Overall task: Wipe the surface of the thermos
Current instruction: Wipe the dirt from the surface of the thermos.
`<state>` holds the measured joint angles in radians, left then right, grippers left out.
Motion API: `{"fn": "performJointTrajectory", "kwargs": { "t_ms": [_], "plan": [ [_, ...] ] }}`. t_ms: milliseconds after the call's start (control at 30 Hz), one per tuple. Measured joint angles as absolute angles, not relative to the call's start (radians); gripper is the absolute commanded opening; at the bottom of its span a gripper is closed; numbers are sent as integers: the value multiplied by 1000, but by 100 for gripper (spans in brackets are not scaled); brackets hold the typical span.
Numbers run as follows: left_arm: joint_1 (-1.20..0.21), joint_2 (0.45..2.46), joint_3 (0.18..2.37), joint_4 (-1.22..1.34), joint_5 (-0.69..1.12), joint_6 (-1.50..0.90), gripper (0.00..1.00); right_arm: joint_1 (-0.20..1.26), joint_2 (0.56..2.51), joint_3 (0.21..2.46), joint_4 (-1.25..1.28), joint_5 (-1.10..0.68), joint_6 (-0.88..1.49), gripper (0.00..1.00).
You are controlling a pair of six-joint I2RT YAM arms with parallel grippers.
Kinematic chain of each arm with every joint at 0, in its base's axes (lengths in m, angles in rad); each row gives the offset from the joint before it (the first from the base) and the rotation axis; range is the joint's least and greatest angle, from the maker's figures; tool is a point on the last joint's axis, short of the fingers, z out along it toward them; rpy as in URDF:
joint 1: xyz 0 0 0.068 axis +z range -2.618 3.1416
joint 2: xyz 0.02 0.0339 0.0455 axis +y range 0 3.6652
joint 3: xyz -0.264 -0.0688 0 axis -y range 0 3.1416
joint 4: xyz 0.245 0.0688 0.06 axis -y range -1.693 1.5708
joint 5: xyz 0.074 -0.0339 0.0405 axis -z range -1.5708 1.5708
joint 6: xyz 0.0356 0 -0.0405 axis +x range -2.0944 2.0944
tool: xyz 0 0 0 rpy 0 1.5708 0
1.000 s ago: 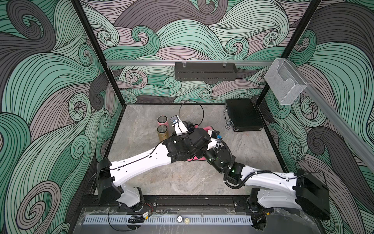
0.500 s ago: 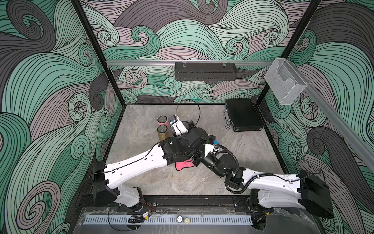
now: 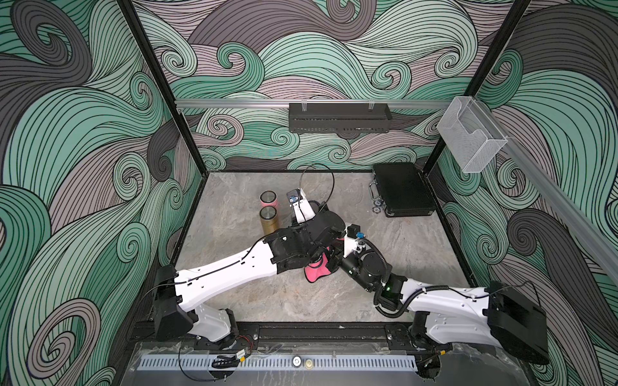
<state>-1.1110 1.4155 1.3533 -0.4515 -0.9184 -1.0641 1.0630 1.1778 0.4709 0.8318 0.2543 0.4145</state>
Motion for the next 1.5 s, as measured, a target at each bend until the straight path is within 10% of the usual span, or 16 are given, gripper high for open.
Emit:
{"fn": "performJointTrajectory", "kwargs": {
  "t_ms": [633,1500],
  "plan": [
    [-1111,1398,1317,-315,-795,-899,0,994,1245,377,912,244,457,0],
    [-1108,1375,1359,-574,-854,-1336,0,1002,1489,564,1031,200,472,0]
  ]
}}
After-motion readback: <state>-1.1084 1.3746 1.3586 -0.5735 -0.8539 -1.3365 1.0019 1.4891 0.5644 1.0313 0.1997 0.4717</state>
